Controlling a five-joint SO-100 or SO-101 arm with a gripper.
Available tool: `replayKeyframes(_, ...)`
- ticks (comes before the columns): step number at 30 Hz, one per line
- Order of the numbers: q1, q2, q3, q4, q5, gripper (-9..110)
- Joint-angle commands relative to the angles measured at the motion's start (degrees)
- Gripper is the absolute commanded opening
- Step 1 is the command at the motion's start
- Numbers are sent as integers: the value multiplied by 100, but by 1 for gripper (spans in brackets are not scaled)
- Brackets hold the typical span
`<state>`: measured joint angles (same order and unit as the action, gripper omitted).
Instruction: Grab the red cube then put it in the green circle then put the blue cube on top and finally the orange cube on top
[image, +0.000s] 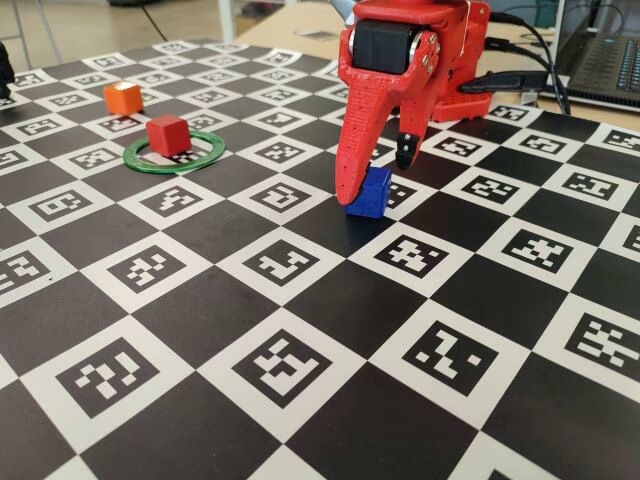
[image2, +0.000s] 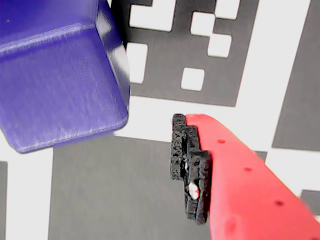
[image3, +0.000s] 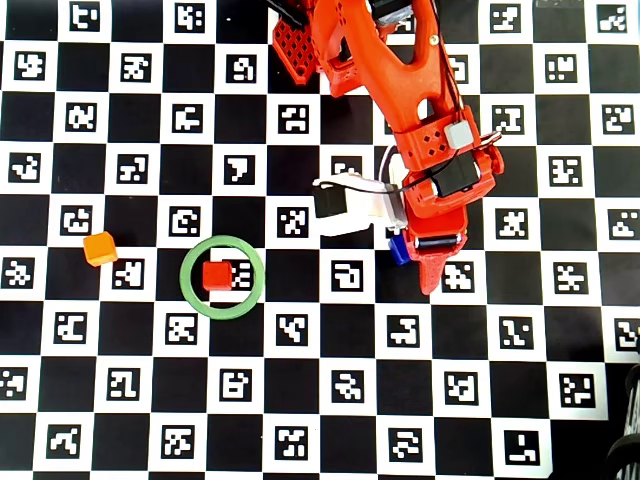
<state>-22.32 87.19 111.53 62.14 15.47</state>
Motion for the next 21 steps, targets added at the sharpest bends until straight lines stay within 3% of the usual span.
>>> replayKeyframes(1, 132, -18, -70, -132, -88, 48)
replayKeyframes(21, 281, -185, -193, -229, -615, 48)
